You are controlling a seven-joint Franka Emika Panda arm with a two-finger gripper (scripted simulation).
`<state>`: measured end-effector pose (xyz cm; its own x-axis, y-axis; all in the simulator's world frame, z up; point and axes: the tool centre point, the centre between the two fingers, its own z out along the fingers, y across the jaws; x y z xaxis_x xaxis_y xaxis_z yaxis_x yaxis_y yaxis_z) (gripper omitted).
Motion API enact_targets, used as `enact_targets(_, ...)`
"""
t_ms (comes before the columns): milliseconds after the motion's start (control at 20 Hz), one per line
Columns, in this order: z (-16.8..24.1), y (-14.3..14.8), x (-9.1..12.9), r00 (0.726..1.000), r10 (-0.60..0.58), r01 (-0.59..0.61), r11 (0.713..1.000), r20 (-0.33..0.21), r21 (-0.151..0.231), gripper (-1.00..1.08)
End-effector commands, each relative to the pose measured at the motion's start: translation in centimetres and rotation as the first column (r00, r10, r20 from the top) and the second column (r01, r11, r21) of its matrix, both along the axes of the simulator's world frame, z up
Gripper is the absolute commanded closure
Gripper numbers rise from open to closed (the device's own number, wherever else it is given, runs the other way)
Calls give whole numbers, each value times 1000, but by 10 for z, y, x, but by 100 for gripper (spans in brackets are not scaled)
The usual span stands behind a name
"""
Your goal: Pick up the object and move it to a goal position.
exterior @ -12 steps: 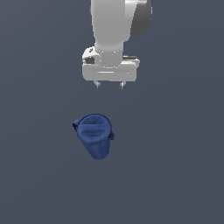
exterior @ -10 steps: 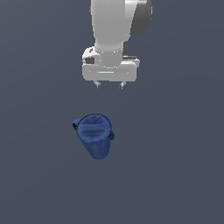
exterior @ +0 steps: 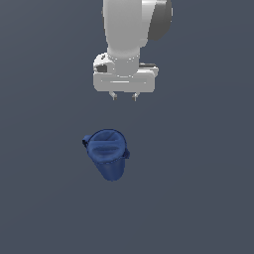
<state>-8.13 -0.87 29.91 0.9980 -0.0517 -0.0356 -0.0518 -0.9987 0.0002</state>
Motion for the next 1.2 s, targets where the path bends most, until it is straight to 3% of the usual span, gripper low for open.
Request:
enact_targets(0,0,-1,1,1000,-2,2,1000,0,-2,-20)
enact_targets(550,33,-6,7,997,46,-44,998,55,-40,-20)
enact_targets(850,83,-9,10,983,124,-113,990,133,-89,-20)
enact_targets(1150,153,-18,7,945,229,-196,968,235,-154,-20)
